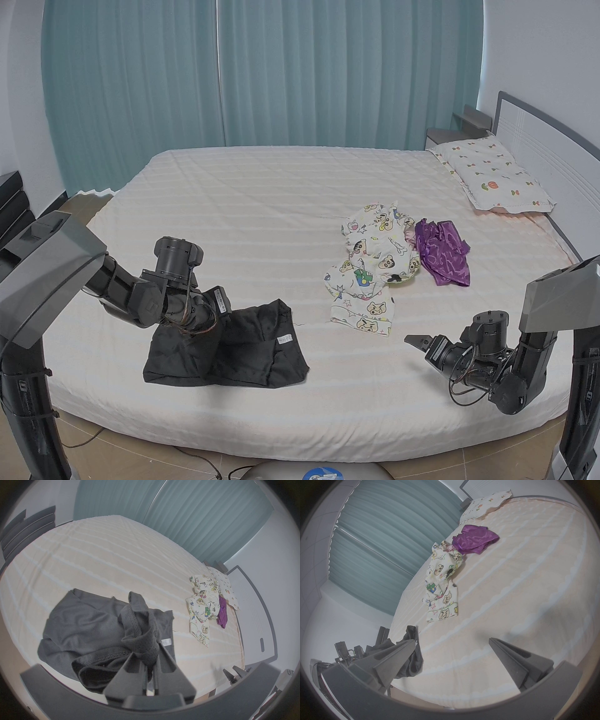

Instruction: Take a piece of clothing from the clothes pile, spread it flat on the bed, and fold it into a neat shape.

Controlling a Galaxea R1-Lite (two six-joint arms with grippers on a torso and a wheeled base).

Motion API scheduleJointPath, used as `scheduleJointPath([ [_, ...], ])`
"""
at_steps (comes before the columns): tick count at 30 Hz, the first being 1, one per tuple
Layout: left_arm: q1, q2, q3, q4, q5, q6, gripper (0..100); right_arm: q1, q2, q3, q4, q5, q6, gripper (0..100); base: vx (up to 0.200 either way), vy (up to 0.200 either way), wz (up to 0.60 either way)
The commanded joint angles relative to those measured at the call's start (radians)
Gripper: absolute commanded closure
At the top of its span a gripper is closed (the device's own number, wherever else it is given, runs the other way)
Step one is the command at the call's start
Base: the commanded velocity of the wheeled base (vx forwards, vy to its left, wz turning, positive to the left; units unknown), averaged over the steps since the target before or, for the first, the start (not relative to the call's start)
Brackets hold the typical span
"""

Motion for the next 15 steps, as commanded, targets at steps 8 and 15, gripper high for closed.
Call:
scheduleJointPath([
  [8,-0.067,0.12,-0.145,0.028,0.057,-0.037,100,0.0,0.014,-0.002,0.0,0.0,-0.001,0,0.0,0.0,0.0],
  [15,-0.088,0.179,-0.225,0.05,0.112,-0.067,0,0.0,0.014,0.0,0.0,0.0,-0.001,0,0.0,0.0,0.0],
])
